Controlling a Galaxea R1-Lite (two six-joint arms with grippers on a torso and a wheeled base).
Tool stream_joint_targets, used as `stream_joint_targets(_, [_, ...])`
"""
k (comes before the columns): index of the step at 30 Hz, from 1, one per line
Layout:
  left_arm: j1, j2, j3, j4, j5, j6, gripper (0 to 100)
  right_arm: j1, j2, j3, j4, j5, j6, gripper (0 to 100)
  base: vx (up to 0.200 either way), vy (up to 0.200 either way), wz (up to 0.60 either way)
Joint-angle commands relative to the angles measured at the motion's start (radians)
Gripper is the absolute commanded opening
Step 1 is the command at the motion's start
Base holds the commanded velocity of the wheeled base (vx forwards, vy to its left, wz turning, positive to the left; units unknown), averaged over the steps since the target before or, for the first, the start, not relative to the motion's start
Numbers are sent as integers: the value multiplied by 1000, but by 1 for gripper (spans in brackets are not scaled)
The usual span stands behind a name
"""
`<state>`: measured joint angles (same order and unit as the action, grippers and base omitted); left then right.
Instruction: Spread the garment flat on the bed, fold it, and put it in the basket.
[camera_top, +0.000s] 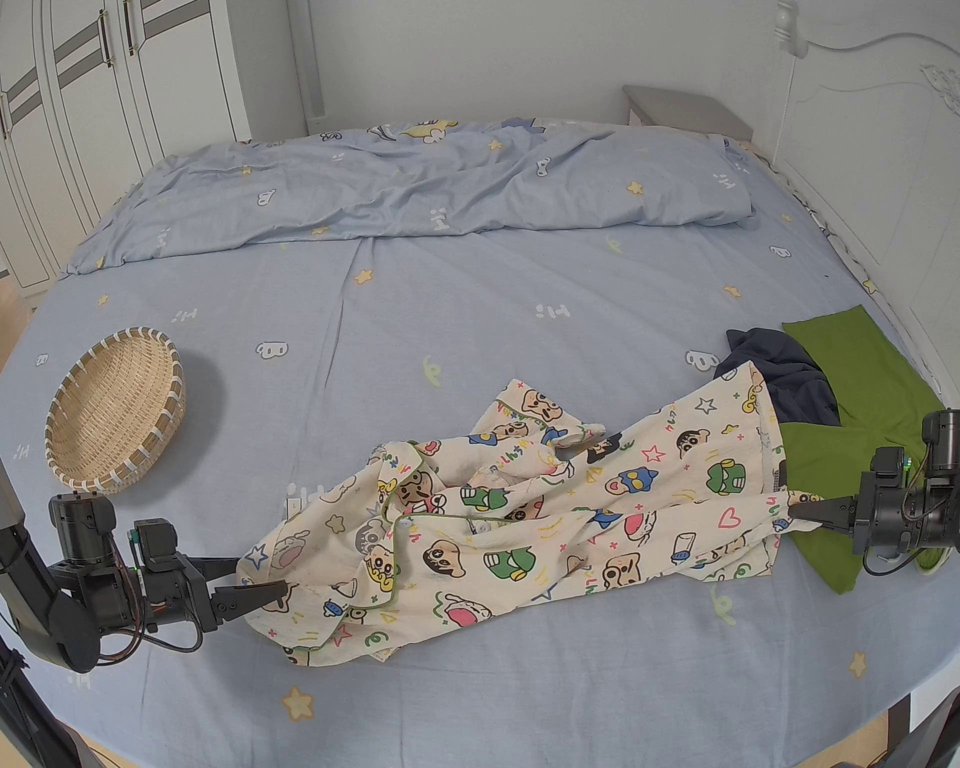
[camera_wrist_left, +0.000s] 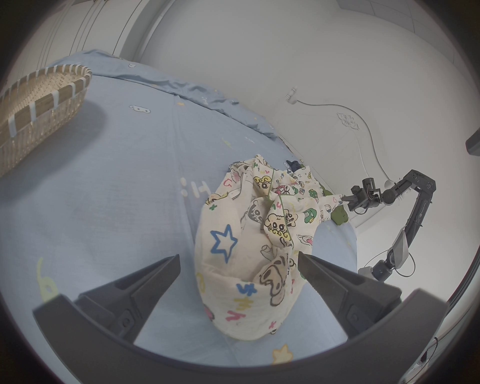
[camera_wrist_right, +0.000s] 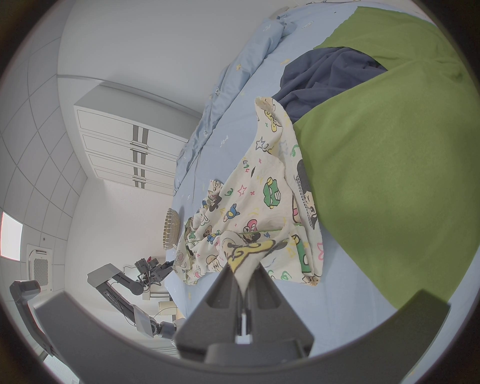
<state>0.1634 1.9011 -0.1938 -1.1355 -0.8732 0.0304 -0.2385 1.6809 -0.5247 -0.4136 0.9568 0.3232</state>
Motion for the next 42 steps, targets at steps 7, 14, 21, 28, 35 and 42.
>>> stream_joint_targets(7, [-25, 18, 4, -3, 10, 14, 0, -1, 2, -1, -1, 0, 0, 0, 0, 0, 0])
stream_joint_targets(14, [-36, 21, -21, -1, 13, 19, 0, -1, 3, -1, -1, 0, 0, 0, 0, 0, 0])
stream_joint_targets(21, [-51, 38, -138, -3, 26, -138, 0, -1, 3, 0, -1, 0, 0, 0, 0, 0, 0])
stream_joint_targets(28, [-105, 32, -228, -33, 26, -343, 0, 4, 5, 0, -1, 0, -1, 0, 0, 0, 0])
stream_joint_targets(35, [-125, 46, -343, -43, 37, -448, 0, 2, 5, 2, -2, -1, -1, 0, 0, 0, 0])
stream_joint_targets(42, [-122, 122, -450, -36, 39, -449, 0, 4, 5, 3, -2, 0, -3, 0, 0, 0, 0])
